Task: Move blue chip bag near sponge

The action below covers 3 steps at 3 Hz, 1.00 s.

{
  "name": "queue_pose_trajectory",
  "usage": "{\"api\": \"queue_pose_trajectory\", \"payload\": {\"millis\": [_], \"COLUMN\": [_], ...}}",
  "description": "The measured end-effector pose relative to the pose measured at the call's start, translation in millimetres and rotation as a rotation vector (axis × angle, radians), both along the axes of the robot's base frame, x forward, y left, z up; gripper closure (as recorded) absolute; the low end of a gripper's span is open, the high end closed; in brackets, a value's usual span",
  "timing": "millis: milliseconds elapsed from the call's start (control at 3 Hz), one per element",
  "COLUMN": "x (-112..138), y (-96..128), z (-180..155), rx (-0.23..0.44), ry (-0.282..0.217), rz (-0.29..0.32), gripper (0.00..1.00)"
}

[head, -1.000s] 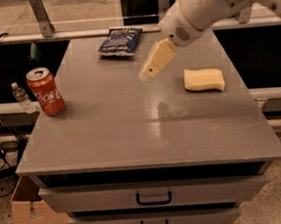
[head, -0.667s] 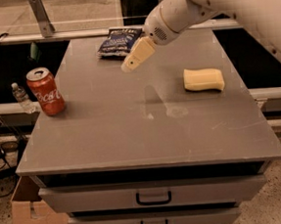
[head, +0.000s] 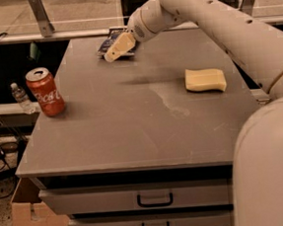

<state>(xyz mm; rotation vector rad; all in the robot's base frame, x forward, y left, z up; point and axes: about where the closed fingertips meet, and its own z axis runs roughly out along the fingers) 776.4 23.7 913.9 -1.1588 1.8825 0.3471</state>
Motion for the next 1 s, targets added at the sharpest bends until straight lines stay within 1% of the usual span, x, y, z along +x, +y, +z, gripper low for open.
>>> {"api": "queue_pose_trajectory", "payload": {"millis": [333, 667, 1000], "x": [35.1, 61.3, 79.1], "y": [13.6, 15.0, 15.3], "z": [-13.5, -30.6, -49.7], "rx": [0.050, 0.110, 0.150], "ry": [0.025, 0.064, 0.111], "rz": [-0.064, -0.133, -0.188], "gripper": [0.00, 0.00, 0.13]}}
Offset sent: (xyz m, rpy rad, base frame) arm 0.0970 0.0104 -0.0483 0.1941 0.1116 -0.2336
